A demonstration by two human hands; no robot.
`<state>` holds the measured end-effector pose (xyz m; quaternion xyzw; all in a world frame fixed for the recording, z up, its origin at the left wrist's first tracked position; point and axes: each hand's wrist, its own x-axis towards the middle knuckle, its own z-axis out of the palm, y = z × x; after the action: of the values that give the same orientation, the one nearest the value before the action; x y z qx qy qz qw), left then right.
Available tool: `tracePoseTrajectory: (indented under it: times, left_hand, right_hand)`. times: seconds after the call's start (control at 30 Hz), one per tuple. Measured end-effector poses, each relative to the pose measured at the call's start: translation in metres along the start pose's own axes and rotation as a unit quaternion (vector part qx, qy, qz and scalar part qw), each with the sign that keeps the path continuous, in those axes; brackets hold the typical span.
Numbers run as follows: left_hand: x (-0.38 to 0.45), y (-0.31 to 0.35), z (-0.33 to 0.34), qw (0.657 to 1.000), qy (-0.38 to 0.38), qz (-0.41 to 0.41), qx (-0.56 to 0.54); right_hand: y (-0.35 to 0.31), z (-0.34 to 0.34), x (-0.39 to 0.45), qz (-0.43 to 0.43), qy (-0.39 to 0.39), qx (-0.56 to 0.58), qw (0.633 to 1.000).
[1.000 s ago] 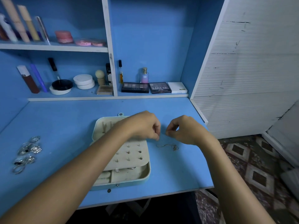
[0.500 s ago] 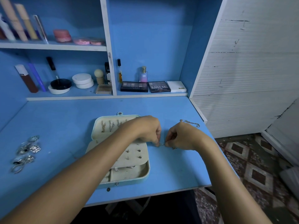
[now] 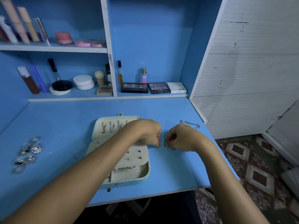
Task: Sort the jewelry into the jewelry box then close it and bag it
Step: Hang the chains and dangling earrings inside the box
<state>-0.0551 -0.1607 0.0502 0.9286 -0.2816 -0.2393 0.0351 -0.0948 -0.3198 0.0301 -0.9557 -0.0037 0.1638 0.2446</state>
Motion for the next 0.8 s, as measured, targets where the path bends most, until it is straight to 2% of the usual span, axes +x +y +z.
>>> tracePoseTrajectory:
  times: [0.27,0.6,0.8]
  left_hand:
    - [-0.005,0.002,0.003,1.0,0.027,0.005,-0.009]
    - [-0.013,-0.013,-0.017,0.985,0.109,0.048,-0.126]
    - [-0.021,-0.023,-0.027,0.978,0.133,0.055,-0.15]
  right_hand:
    - [0.001,0.001,-0.001,-0.014,0.003,0.024,1.0]
    - [0.0,-0.001,-0.002,-0.071,0.022,0.062,0.995]
    - [-0.002,-0.005,-0.001,-0.083,0.048,0.069,0.993]
